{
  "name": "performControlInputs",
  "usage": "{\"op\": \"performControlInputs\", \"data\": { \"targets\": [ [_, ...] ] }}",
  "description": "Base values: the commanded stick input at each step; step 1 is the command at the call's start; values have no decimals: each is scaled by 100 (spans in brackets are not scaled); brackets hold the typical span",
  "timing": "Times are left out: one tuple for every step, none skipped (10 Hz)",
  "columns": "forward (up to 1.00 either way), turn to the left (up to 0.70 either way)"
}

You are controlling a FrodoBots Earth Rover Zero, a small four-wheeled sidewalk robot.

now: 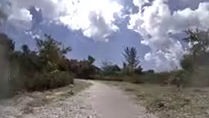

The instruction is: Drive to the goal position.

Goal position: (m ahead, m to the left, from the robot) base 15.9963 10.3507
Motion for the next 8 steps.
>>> {"op": "performControlInputs", "data": {
  "targets": [
    [70, 0],
    [70, 0],
    [70, 0],
    [70, 0],
    [70, 0],
    [70, 0],
    [70, 0],
    [70, 0]
  ]
}}
